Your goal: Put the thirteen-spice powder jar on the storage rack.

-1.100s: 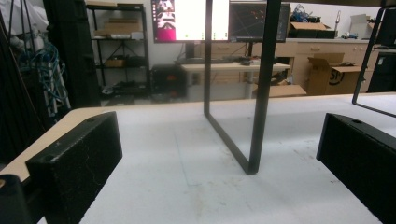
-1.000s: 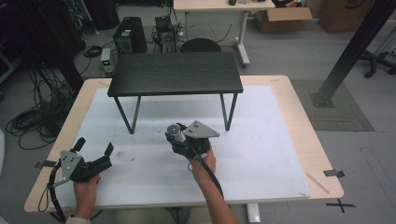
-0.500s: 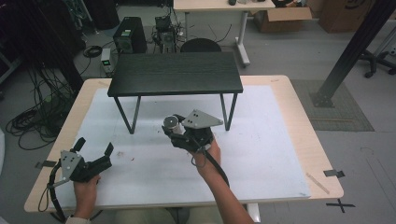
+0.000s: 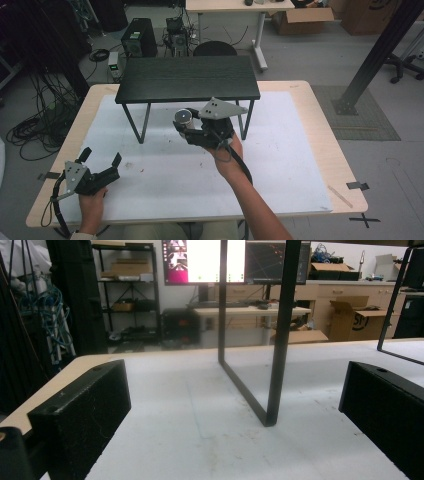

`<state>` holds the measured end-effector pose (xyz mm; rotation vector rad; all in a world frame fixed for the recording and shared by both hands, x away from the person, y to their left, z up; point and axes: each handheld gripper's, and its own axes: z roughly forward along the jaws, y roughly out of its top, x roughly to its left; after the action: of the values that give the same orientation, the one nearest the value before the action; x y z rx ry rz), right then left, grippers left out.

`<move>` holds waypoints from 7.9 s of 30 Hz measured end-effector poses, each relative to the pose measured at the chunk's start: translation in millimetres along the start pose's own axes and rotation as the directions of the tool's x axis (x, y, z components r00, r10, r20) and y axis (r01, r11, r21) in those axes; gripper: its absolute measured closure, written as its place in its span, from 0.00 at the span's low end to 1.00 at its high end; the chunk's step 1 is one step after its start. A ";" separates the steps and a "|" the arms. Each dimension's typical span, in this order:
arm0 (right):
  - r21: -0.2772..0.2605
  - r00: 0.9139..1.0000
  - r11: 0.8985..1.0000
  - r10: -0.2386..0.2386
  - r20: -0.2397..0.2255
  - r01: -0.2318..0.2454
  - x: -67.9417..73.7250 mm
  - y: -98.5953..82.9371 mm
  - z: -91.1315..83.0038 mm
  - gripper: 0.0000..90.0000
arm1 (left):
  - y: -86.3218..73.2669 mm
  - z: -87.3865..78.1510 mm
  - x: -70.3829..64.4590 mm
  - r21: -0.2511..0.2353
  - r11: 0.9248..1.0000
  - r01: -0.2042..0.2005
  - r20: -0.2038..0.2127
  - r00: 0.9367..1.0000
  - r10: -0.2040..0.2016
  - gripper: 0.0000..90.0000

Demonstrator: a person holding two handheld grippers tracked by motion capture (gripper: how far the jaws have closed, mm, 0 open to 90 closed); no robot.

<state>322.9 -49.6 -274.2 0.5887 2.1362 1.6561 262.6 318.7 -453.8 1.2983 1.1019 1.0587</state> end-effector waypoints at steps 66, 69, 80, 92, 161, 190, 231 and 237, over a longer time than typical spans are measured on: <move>-0.008 0.969 0.991 0.133 0.211 -0.134 -115.1 49.9 61.9 0.54 | 0.0 -0.1 0.0 -0.001 1.000 0.002 0.001 1.000 -0.002 0.01; -0.010 0.968 0.990 0.140 0.210 -0.141 -115.8 49.5 61.6 0.54 | 0.0 -0.1 0.0 -0.001 1.000 0.002 0.001 1.000 -0.002 0.01; -0.043 0.965 0.988 0.157 0.211 -0.152 -112.5 53.5 51.1 0.41 | 0.0 -0.2 0.0 0.000 1.000 0.000 0.001 1.000 0.000 0.01; -0.039 0.964 0.989 0.150 0.221 -0.145 -99.7 55.3 30.2 0.17 | 0.0 -0.1 0.0 0.000 1.000 0.000 0.000 1.000 0.000 0.01; -0.221 0.946 0.975 0.107 0.307 -0.039 -13.9 -21.0 -94.1 0.02 | -0.1 -0.3 -0.1 -0.002 1.000 -0.001 0.001 1.000 0.001 0.01; -0.265 0.879 0.962 0.180 0.441 -0.064 -16.4 -103.3 -115.6 0.02 | -0.1 -0.1 -0.1 -0.002 1.000 -0.002 0.005 1.000 0.002 0.01; -0.238 0.797 0.969 0.197 0.571 -0.069 -23.5 -193.5 -105.1 0.01 | -0.2 -0.5 0.2 -0.004 1.000 -0.001 0.011 1.000 0.001 0.01; -0.228 0.793 0.972 0.182 0.582 -0.056 -22.0 -198.9 -102.5 0.01 | -0.2 -0.5 0.0 -0.005 1.000 -0.003 0.011 1.000 0.003 0.01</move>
<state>267.7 -188.7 -441.9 1.0423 1.4768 1.4557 262.1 318.8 -454.0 1.3011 1.0890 1.0548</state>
